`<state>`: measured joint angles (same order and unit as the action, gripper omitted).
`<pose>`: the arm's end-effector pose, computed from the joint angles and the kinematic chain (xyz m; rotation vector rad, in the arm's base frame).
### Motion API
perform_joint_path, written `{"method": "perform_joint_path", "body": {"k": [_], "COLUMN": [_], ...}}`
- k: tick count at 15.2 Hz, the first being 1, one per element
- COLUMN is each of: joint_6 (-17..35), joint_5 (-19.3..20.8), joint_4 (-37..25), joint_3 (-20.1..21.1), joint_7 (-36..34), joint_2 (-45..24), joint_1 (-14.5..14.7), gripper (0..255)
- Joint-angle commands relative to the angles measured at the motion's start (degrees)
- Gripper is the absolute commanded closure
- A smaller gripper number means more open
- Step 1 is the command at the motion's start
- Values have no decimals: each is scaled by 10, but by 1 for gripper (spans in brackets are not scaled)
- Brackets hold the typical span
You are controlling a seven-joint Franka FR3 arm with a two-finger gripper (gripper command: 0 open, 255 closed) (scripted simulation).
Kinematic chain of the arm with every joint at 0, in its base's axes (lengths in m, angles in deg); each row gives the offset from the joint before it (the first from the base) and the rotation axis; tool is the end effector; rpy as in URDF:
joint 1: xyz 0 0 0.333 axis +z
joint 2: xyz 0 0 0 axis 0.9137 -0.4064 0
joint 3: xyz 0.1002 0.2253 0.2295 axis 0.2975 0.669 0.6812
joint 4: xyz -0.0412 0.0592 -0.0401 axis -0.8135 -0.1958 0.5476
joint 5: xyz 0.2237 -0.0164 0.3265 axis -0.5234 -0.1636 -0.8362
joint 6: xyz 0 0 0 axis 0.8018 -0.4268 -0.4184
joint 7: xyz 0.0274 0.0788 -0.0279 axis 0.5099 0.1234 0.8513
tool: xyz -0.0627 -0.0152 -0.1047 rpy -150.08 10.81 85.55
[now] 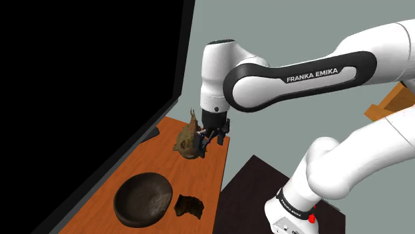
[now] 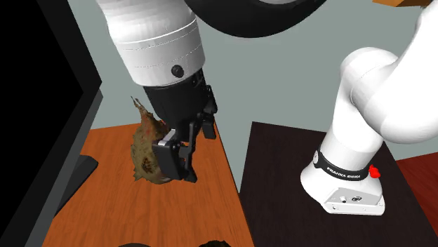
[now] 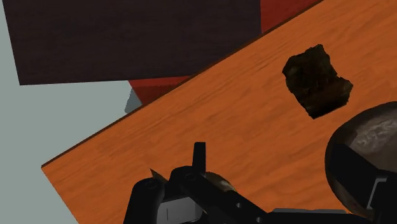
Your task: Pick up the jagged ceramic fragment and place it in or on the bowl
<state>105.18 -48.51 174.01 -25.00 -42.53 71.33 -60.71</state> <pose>0.3356 0.2076 0.4264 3.0693 -0.1289 -0.2523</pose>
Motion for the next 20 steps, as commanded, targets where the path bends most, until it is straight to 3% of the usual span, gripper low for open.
{"method": "perform_joint_path", "body": {"k": [1,7,15,20], "joint_6": [21,83,148,148], "joint_5": [4,50,60,60], "joint_4": [-4,-32,9,9], "joint_3": [26,89,94,94], "joint_7": [-30,-126,-136,-136], "joint_2": [-36,-170,-197,-197], "joint_1": [3,6,8,8], "gripper": [0,0,0,0]}}
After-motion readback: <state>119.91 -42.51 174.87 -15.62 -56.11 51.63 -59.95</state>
